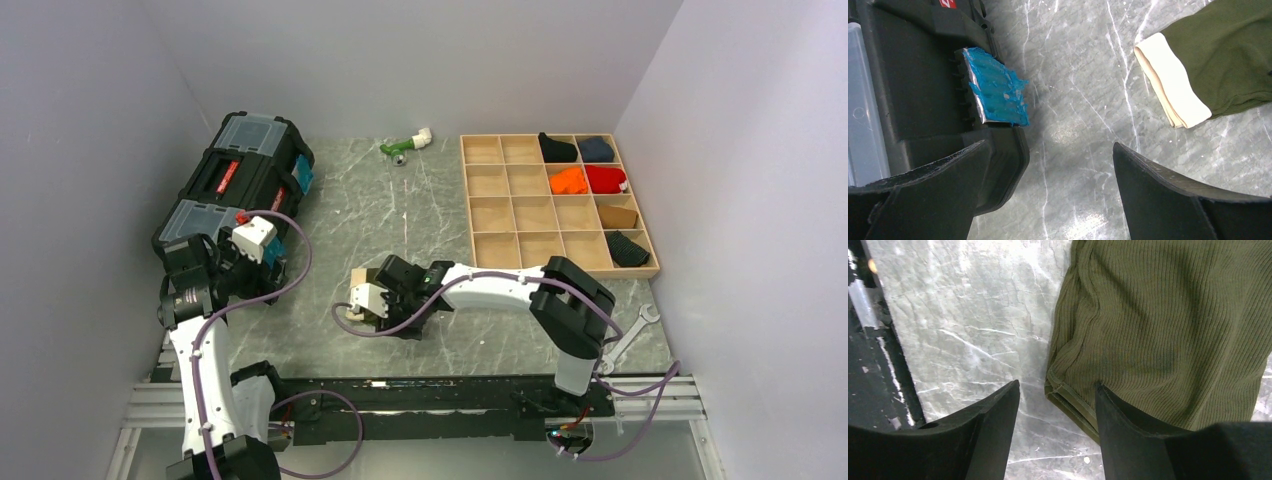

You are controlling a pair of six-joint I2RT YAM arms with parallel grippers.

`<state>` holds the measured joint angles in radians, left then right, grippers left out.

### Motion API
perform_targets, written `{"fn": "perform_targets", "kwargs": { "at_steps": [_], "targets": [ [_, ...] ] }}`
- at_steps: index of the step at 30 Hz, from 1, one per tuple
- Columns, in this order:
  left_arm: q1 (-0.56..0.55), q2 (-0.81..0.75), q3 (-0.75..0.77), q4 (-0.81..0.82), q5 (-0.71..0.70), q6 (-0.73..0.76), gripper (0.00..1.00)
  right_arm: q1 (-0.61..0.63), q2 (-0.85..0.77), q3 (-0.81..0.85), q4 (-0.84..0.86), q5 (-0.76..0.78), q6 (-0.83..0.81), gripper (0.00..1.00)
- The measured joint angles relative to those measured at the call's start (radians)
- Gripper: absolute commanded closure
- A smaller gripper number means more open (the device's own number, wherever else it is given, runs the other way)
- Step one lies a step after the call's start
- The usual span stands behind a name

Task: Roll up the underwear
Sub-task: Fold the underwear at the center of the board.

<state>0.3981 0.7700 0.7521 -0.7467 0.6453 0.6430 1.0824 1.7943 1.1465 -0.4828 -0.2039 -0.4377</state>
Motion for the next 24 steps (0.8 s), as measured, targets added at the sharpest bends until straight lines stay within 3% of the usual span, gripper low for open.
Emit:
{"fn": "perform_targets", "kwargs": {
  "at_steps": [10, 24],
  "targets": [
    [0.0, -0.009, 0.0, 0.0, -0.007, 0.0, 0.01, 0.018, 0.017, -0.021, 0.026, 0.06, -0.008, 0.56],
    [0.002, -0.068, -0.058, 0.0, 0.012, 0.08, 0.01, 0.02, 0.023, -0.024, 0.039, 0.065, -0.017, 0.95]
  ]
}}
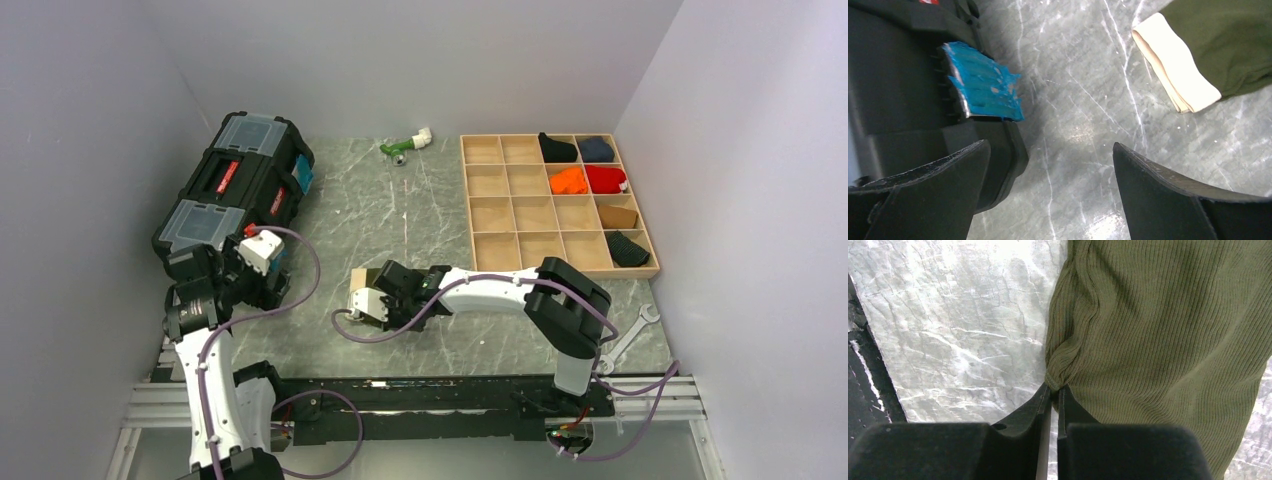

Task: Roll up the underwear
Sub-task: Fold the underwear at the center of the board.

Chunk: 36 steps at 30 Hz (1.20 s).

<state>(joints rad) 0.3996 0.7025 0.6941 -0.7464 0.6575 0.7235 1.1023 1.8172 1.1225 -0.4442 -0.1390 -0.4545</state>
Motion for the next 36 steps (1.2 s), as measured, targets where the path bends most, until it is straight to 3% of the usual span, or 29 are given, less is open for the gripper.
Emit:
{"fn": "perform_targets", "kwargs": {
  "at_steps": [7, 17, 25, 32, 36],
  "targets": [
    [0.0, -0.009, -0.074, -0.048, 0.037, 0.158, 0.01, -0.015, 0.002, 0.007, -0.016, -0.028, -0.008, 1.0],
    [-0.036, -0.145, -0.235, -0.1, 0.108, 0.406, 0.07, -0.138, 0.056, 0.084, -0.098, -0.214, -0.009, 1.0],
    [-0.207, -0.128, -0.251, -0.071, 0.113, 0.498, 0.09, -0.25, 0.103, 0.18, -0.18, -0.383, -0.013, 1.0],
    [-0.312, -0.016, -0.249, -0.042, 0.098, 0.551, 0.12, -0.306, 0.167, 0.252, -0.252, -0.49, -0.019, 1.0],
    [-0.452, 0.064, -0.229, 0.002, 0.038, 0.534, 0.14, -0.327, 0.214, 0.302, -0.301, -0.536, -0.026, 1.0]
  ]
}}
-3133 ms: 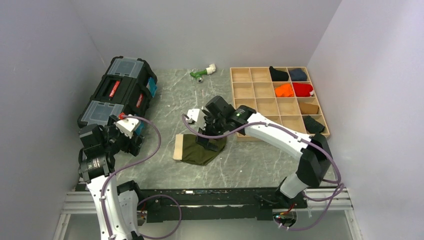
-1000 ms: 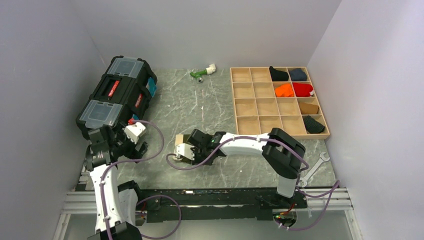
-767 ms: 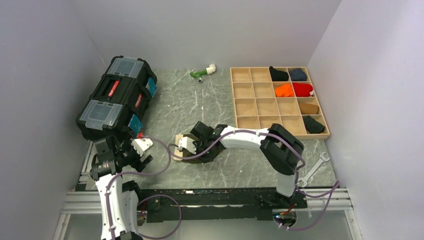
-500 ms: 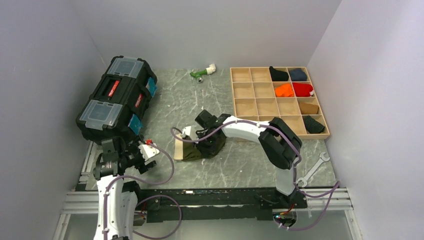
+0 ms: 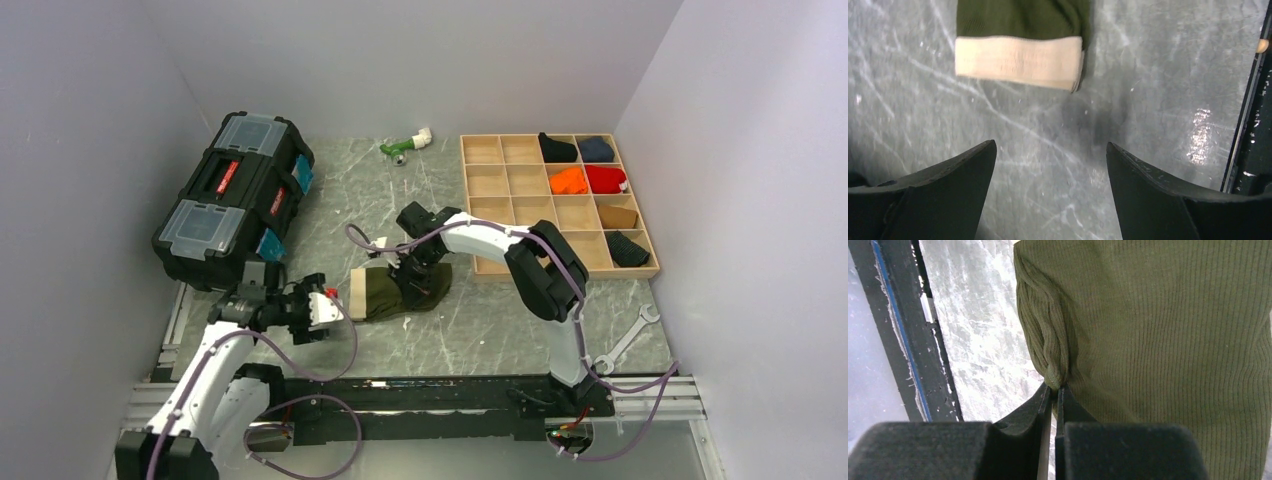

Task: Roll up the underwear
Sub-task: Fold the underwear at the center of the board.

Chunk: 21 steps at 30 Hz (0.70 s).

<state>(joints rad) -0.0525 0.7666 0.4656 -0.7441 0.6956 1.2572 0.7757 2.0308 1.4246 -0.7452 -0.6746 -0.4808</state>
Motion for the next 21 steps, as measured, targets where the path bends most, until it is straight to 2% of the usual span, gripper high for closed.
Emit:
{"fn": "perform_targets", "kwargs": {
  "at_steps": [10, 15, 21],
  "targets": [
    [-0.393, 0.146, 0.002, 0.2, -0.203, -0.109, 0.33, -0.037, 0.045, 0.068, -0.071, -0.069, -0.007, 1.0],
    [-0.512, 0.206, 0.002, 0.27, -0.298, -0.146, 0.4, -0.05, 0.064, 0.068, -0.086, -0.089, -0.007, 1.0],
    [-0.608, 0.253, -0.008, 0.343, -0.407, -0.18, 0.42, -0.059, 0.069, 0.077, -0.102, -0.103, -0.007, 1.0]
  ]
}}
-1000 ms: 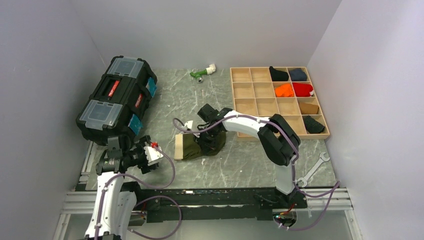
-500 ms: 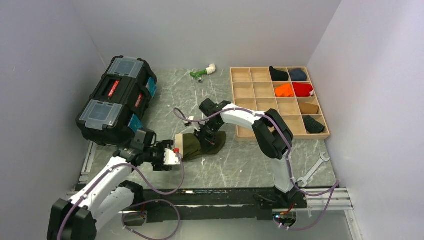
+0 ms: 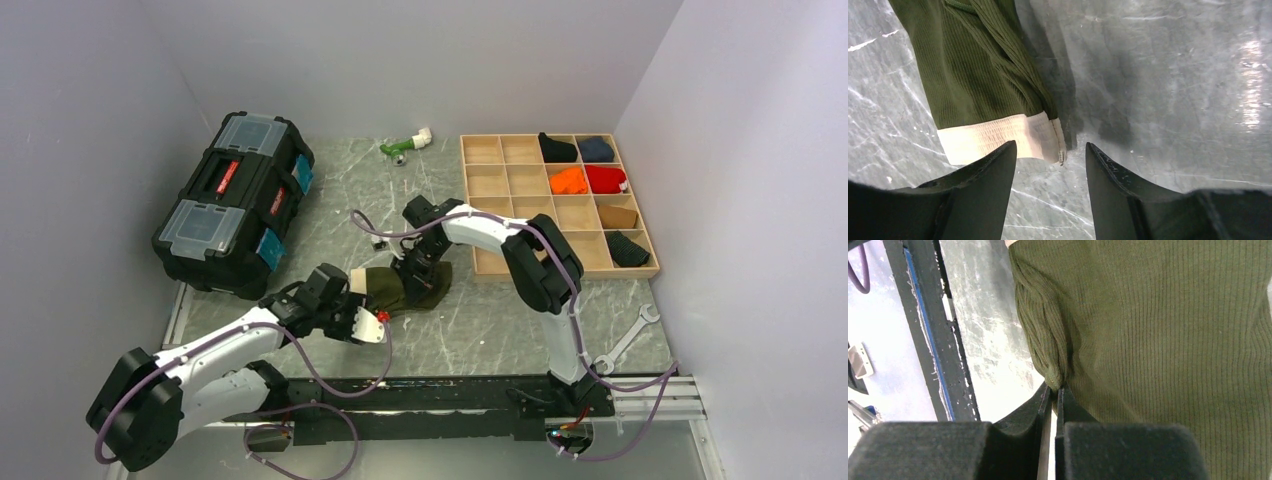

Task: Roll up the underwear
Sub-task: Fold the underwear at the center of the board.

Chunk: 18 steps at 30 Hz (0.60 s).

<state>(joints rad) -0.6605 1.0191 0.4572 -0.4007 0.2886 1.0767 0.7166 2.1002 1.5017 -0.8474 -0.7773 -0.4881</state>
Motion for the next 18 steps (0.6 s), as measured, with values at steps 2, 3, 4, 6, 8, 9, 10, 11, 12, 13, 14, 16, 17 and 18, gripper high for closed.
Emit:
{"fn": "perform_targets", "kwargs": {
  "at_steps": [2, 3, 4, 6, 8, 9, 10, 11, 12, 13, 14, 16, 17, 18],
  "targets": [
    [-0.015, 0.002, -0.014, 0.026, -0.031, -0.003, 0.43, -0.005, 0.001, 0.005, -0.003, -0.008, 0.0, 1.0],
    [-0.02, 0.003, -0.02, 0.033, -0.042, -0.006, 0.43, -0.007, 0.002, 0.008, -0.006, -0.012, 0.0, 1.0],
    [-0.025, 0.006, -0.027, 0.046, -0.059, -0.007, 0.43, -0.01, 0.002, 0.01, -0.01, -0.016, 0.0, 1.0],
    [-0.031, 0.013, -0.039, 0.06, -0.086, -0.01, 0.44, -0.014, 0.005, 0.016, -0.017, -0.021, 0.0, 1.0],
    [-0.037, 0.02, -0.046, 0.068, -0.111, -0.018, 0.46, -0.019, 0.01, 0.022, -0.02, -0.029, 0.0, 1.0],
    [-0.039, 0.023, -0.048, 0.075, -0.121, -0.019, 0.46, -0.02, 0.011, 0.023, -0.021, -0.033, 0.0, 1.0],
    [-0.042, 0.024, -0.049, 0.085, -0.133, -0.021, 0.47, -0.021, 0.013, 0.024, -0.021, -0.036, 0.0, 1.0],
    [-0.044, 0.026, -0.05, 0.092, -0.142, -0.022, 0.48, -0.022, 0.013, 0.024, -0.021, -0.037, 0.0, 1.0],
    [-0.046, 0.026, -0.053, 0.101, -0.152, -0.024, 0.5, -0.022, 0.013, 0.024, -0.022, -0.039, 0.0, 1.0],
    [-0.048, 0.026, -0.056, 0.109, -0.159, -0.026, 0.51, -0.023, 0.013, 0.024, -0.024, -0.041, 0.0, 1.0],
    [-0.05, 0.026, -0.061, 0.118, -0.166, -0.028, 0.53, -0.023, 0.013, 0.025, -0.026, -0.042, 0.0, 1.0],
    [-0.054, 0.027, -0.066, 0.129, -0.18, -0.033, 0.57, -0.023, 0.014, 0.026, -0.027, -0.044, 0.0, 1.0],
    [-0.057, 0.029, -0.068, 0.135, -0.183, -0.036, 0.59, -0.023, 0.015, 0.028, -0.028, -0.044, 0.0, 1.0],
    [-0.06, 0.033, -0.069, 0.14, -0.188, -0.04, 0.61, -0.023, 0.016, 0.029, -0.028, -0.044, 0.0, 1.0]
  ]
}}
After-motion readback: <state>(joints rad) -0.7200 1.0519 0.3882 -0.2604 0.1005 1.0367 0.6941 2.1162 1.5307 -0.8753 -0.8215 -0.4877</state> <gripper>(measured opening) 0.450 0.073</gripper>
